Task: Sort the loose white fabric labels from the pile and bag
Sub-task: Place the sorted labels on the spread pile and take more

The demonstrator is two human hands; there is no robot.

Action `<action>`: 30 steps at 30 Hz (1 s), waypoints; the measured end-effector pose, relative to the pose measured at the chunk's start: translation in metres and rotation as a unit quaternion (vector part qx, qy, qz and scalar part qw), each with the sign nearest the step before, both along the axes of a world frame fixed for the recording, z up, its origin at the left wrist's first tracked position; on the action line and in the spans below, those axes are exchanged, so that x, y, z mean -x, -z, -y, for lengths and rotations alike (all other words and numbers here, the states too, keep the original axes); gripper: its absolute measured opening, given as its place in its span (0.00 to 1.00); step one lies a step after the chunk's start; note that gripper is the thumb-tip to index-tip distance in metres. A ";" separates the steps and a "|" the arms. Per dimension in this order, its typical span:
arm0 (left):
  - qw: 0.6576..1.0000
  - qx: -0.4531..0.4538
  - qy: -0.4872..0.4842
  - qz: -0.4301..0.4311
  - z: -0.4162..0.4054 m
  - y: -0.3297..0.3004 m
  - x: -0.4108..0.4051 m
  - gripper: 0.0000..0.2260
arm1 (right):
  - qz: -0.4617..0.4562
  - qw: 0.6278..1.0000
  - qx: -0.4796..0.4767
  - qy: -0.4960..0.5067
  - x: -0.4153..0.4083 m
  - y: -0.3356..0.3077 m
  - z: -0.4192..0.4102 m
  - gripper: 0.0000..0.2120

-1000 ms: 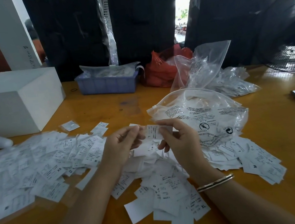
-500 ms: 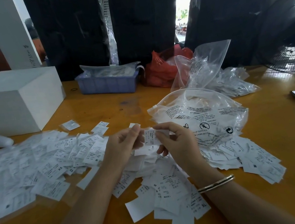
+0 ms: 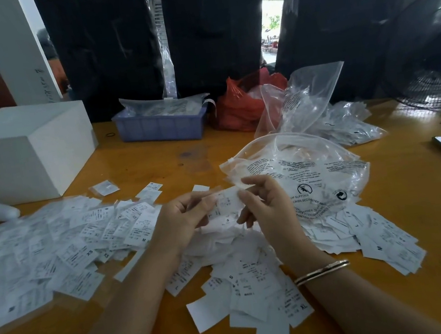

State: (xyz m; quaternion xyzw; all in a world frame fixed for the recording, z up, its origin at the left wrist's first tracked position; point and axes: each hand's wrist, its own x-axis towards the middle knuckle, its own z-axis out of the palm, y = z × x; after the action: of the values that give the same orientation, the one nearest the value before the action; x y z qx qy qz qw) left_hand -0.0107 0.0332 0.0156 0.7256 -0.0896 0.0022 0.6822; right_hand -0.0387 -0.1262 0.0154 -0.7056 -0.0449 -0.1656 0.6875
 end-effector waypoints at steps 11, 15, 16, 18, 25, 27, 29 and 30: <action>0.999 -0.030 -0.014 0.016 0.003 -0.002 0.002 0.09 | 0.023 0.996 0.077 -0.036 0.005 0.004 -0.013 0.06; 1.000 -0.013 0.015 0.012 0.002 -0.005 0.006 0.13 | 0.017 0.997 0.072 -0.023 0.005 0.005 -0.014 0.13; 1.000 0.004 0.018 0.009 0.001 -0.005 0.006 0.15 | 0.013 0.998 0.066 -0.018 0.005 0.004 -0.013 0.14; 1.000 0.016 -0.010 0.009 -0.001 -0.005 0.005 0.14 | 0.003 0.999 0.053 -0.012 0.003 0.002 -0.008 0.14; 0.995 -0.028 -0.089 0.046 -0.006 0.001 -0.004 0.04 | 0.027 0.998 0.020 0.050 -0.004 -0.010 0.006 0.13; 0.985 -0.057 -0.137 0.085 -0.011 0.001 -0.007 0.03 | 0.079 0.987 0.070 0.124 -0.014 -0.023 0.018 0.15; 0.967 -0.114 -0.191 0.127 -0.018 0.001 -0.009 0.04 | 0.108 0.961 0.147 0.206 -0.033 -0.035 0.037 0.16; 0.957 -0.135 -0.214 0.143 -0.022 0.001 -0.010 0.05 | 0.090 0.949 0.197 0.231 -0.044 -0.039 0.048 0.14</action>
State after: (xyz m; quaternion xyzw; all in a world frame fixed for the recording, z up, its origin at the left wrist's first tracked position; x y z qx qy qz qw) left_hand -0.0005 0.0554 0.0147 0.8053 -0.0287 0.2399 0.5414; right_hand 0.0056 -0.1742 0.0541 -0.8002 0.0259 -0.3704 0.4710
